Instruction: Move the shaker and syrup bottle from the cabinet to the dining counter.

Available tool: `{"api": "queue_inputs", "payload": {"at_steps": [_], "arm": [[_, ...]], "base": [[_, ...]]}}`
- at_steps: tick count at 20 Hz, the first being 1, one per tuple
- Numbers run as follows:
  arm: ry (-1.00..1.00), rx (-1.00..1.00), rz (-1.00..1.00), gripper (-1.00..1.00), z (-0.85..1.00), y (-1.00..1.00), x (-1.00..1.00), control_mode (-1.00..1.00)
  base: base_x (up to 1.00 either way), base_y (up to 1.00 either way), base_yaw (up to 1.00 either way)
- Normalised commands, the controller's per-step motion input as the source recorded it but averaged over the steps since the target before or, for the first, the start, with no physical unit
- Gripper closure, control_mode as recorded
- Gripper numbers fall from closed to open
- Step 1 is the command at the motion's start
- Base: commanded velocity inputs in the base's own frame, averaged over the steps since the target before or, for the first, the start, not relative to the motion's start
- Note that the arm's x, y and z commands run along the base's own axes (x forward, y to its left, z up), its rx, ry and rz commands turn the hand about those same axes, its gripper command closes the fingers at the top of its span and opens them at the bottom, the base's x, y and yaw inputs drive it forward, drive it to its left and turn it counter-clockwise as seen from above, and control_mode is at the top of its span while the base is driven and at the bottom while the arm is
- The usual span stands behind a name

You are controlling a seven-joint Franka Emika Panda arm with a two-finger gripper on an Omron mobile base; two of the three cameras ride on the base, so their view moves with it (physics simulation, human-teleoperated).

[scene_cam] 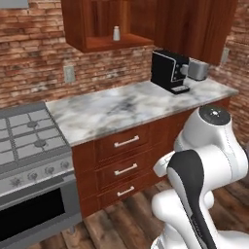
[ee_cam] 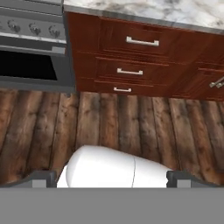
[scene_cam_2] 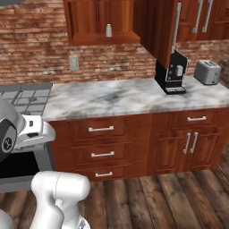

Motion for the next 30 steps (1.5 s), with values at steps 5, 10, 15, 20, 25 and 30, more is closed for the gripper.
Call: {"api": "queue_inputs", "payload": {"at_steps": [5,10,15,20,25,30], "arm": [[0.00,0.00,0.00,-1.00,0.00,0.00,0.00,1.00],[0.00,0.00,0.00,-1.00,0.00,0.00,0.00,1.00],[0.00,0.00,0.00,-1.00,0.00,0.00,0.00,1.00],[0.00,0.00,0.00,-1.00,0.00,0.00,0.00,1.00],[0.00,0.00,0.00,-1.00,0.00,0.00,0.00,1.00],[0.00,0.00,0.00,-1.00,0.00,0.00,0.00,1.00]], "base": [[0.71,-0.31,0.13],[0.70,-0.27,0.19],[0.70,-0.27,0.15],[0.57,-0.37,0.11],[0.61,-0.21,0.10],[0.48,-0.15,0.12]]}}
